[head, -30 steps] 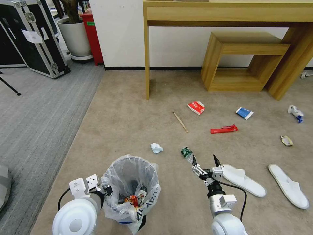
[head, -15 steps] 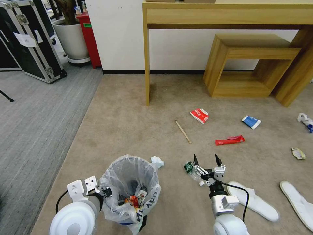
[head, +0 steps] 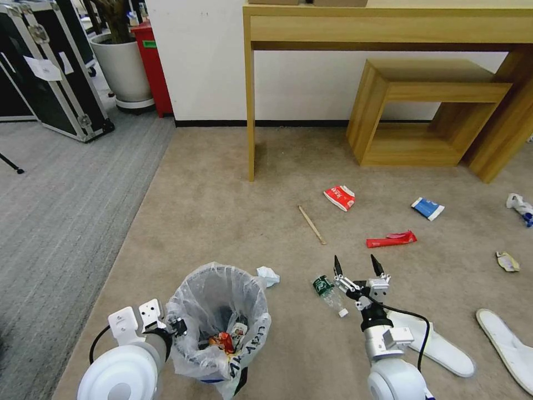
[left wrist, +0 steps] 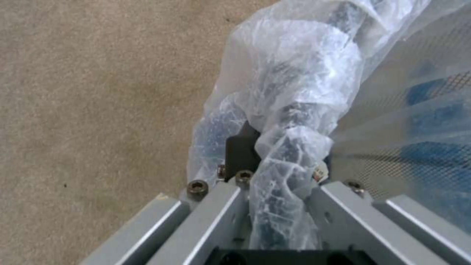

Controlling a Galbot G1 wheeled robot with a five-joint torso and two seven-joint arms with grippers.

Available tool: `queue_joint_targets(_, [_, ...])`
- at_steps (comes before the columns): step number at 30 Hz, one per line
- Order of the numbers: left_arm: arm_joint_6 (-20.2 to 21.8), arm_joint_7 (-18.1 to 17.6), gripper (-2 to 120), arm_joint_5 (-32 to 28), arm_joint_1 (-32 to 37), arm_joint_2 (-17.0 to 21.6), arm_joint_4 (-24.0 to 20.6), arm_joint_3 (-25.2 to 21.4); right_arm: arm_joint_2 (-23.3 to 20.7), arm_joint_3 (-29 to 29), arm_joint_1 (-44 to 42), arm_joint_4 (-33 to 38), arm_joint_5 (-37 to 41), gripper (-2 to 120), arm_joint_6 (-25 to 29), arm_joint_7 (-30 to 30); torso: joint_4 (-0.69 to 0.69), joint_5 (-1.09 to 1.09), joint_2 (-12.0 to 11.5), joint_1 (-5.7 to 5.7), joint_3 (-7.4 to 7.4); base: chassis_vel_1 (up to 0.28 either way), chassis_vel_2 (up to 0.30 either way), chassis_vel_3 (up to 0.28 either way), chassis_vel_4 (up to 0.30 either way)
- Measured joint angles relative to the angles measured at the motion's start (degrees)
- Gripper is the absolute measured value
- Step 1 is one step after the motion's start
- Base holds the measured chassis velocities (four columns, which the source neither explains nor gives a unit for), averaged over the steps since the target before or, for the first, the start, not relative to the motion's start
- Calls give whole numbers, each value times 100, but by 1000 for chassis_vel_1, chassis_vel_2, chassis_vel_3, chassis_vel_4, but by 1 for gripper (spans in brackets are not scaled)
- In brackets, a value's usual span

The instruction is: Pick up the trash bin and place the garbage on the floor into it.

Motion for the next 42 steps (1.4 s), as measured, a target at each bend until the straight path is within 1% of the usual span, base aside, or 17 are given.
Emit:
queue_joint_targets(12, [1, 16, 0, 107, 47, -36, -1, 33, 44, -39, -33, -40, -61, 100, 45, -40, 0, 0, 0, 0, 0, -23, 19, 22, -20])
queue_joint_targets(23, [2, 21, 0, 113, 28, -46, 6, 7, -53, -84, 29, -81, -23, 100, 62, -51, 0, 0, 1, 0, 1, -171, 165, 166, -169])
queue_joint_targets(27, [2, 14, 0, 87, -3, -25, 25, -4, -67, -119, 89, -172, -19, 100, 144, -63, 0, 1, 0, 1, 3, -117, 95, 89, -102])
queue_joint_targets(31, [14, -59, 0, -35, -17, 44, 25, -90, -149, -148, 193, -253, 6, 100, 179, -16, 0, 0, 0, 2, 3, 0, 0, 0, 0])
queue_joint_targets(34, [63, -165, 0, -120, -19, 119, 25, -197, -379, -187, 299, -327, 116, 100, 170, -17, 0, 0, 1, 0, 0, 25, -36, -21, 23])
queue_joint_targets(35, [63, -165, 0, -120, -19, 119, 25, -197, -379, -187, 299, -327, 116, 100, 170, -17, 0, 0, 1, 0, 0, 0, 0, 0, 0])
queue_joint_targets(37, [80, -199, 0, -190, 14, 136, 25, -245, -547, -233, 385, -431, 267, 100, 96, -18, 0, 0, 1, 0, 0, 0, 0, 0, 0])
queue_joint_targets(42, [112, -279, 0, -290, 61, 162, -7, -338, -730, -306, 538, -549, 558, 100, -25, 40, 0, 1, 0, 0, 1, 0, 0, 0, 0])
